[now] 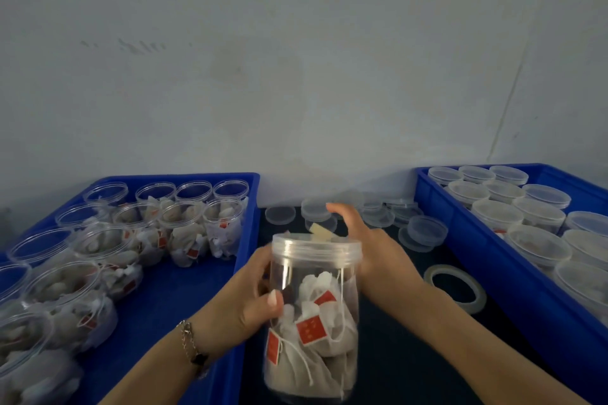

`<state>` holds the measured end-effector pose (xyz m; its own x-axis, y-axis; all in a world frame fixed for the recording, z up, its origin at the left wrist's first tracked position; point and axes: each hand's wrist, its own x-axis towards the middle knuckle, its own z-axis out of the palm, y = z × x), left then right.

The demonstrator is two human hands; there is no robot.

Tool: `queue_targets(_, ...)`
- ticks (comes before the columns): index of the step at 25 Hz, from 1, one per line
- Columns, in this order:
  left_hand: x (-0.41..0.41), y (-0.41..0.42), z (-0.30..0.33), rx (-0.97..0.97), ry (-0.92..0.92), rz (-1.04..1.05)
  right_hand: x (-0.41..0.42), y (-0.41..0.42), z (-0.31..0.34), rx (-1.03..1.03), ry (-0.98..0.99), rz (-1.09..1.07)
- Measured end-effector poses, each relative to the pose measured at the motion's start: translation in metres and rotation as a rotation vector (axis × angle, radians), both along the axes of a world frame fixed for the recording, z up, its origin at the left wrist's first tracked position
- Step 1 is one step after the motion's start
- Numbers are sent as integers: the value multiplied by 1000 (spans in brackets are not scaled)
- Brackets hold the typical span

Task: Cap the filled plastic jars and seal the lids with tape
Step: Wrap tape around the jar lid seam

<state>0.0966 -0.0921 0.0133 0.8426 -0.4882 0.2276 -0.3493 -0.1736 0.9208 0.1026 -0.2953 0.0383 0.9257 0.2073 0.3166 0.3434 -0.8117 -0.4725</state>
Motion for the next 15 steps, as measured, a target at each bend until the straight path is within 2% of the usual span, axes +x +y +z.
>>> queue_targets(2,0,2,2,-127,33,43,-1,-7,3,5,-9,-65)
queue_targets(5,1,3,-3,-283,66,128,-3,-11,10,-120,38,-208)
queue_targets(9,-11,-14,-8,-125,122,58,-7,3,0,-268,94,-253)
queue_targets(12,-12,-16,-12,-47,97,272,-14,17,-14,-191,146,-112)
queue_targets(14,-8,-13,-14,-31,80,378,-15,18,-16,-60,328,47)
queue_targets(15,-6,-12,-14,-42,97,384,-14,15,-16,84,478,118)
